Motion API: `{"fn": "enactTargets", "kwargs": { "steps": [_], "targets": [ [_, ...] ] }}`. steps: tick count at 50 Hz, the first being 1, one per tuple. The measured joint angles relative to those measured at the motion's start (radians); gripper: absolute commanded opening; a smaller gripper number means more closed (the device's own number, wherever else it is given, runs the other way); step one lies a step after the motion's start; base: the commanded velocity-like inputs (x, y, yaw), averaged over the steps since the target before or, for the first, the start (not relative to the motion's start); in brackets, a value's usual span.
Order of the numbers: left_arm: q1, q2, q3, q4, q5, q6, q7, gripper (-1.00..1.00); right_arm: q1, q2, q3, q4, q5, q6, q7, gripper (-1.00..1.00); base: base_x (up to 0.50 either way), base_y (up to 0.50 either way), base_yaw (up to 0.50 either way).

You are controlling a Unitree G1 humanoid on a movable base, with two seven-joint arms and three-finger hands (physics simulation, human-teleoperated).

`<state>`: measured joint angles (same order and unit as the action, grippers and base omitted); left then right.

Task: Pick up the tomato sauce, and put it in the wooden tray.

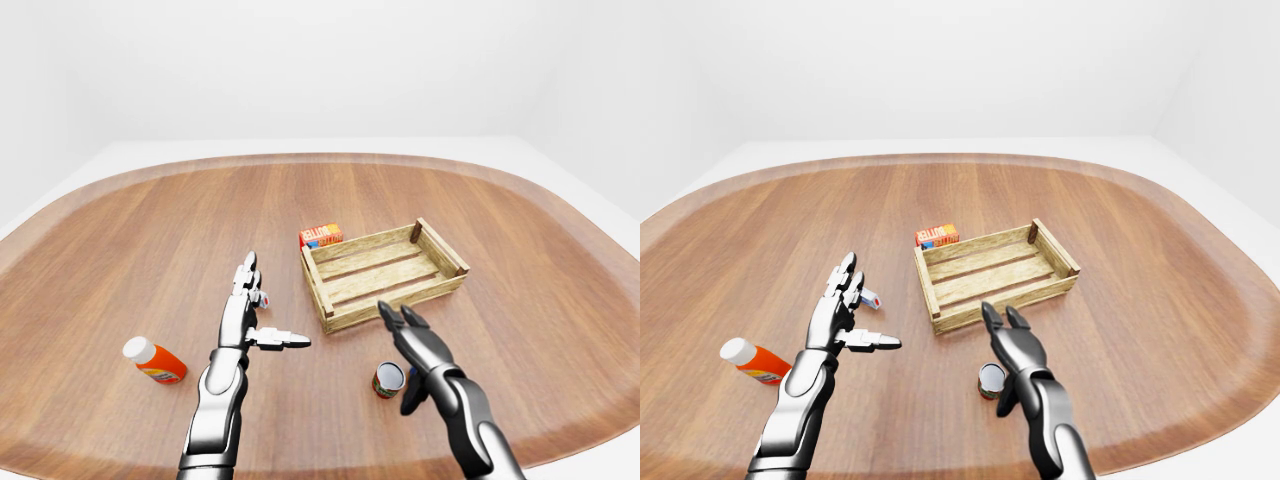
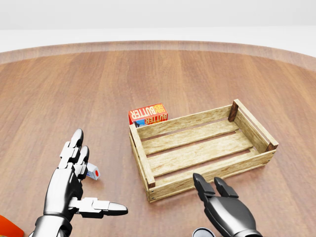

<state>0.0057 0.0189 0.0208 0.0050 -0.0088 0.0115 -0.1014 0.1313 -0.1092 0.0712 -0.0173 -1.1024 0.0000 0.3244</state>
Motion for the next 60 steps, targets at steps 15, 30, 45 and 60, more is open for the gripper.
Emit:
{"fn": "enactTargets", "kwargs": {
  "steps": [15, 30, 45, 60],
  "targets": [
    [-0.001, 0.0, 0.0, 0.001, 0.001, 0.0, 0.0, 1.0, -0.011, -0.002, 0.008, 0.049, 0.0, -0.005, -0.021, 1.0, 0.0, 0.0, 0.0],
    [-0.001, 0.0, 0.0, 0.003, 0.001, -0.003, -0.001, 1.0, -0.017, -0.004, 0.018, 0.097, 0.002, -0.012, -0.046, 1.0, 0.0, 0.0, 0.0],
    [0.0, 0.0, 0.0, 0.003, 0.001, -0.003, -0.002, 1.0, -0.035, -0.002, 0.032, 0.152, -0.001, -0.02, -0.067, 1.0, 0.0, 0.0, 0.0],
    [-0.001, 0.0, 0.0, 0.002, -0.001, -0.001, -0.002, 1.0, -0.058, -0.001, 0.043, 0.204, -0.002, -0.027, -0.085, 1.0, 0.0, 0.0, 0.0]
  ]
}}
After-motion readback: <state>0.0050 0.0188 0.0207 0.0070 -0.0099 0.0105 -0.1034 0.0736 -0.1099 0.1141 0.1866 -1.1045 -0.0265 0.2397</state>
